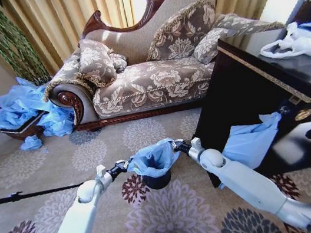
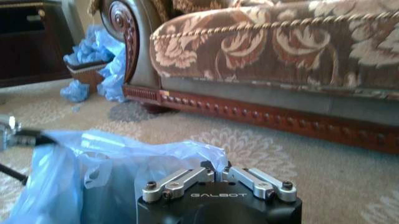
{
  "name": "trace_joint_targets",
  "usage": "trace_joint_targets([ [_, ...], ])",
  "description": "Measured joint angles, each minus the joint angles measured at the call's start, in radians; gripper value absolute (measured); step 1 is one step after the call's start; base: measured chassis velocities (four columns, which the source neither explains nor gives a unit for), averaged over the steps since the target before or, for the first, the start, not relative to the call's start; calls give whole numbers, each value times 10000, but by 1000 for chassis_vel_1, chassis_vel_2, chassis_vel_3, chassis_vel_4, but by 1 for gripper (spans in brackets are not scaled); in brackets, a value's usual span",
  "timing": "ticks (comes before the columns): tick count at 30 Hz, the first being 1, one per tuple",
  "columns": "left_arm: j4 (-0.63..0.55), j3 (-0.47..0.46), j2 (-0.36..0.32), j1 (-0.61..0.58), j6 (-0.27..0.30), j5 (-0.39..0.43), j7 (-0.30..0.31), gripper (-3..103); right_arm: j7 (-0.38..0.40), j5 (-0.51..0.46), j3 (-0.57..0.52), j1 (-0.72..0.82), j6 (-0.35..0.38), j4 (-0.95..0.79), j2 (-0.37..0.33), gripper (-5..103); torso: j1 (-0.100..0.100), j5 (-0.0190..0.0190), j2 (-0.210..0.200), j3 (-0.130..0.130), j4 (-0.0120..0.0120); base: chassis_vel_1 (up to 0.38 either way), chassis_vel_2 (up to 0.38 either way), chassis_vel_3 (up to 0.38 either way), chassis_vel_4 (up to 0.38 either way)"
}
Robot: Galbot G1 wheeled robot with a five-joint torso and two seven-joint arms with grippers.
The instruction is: Place a garbage bag over the trash bin.
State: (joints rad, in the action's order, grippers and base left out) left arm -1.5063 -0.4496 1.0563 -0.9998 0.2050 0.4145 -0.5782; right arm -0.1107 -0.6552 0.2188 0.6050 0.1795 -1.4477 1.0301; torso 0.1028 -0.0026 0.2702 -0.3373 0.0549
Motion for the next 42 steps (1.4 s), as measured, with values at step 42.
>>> trace_joint_targets([
  [42,2358,-93,1233,641,430,1178,970,0,-3280,2196,1152,-2181,-1294,5089,1349,0,0,-1,0,-1,3,0,0,0,0],
])
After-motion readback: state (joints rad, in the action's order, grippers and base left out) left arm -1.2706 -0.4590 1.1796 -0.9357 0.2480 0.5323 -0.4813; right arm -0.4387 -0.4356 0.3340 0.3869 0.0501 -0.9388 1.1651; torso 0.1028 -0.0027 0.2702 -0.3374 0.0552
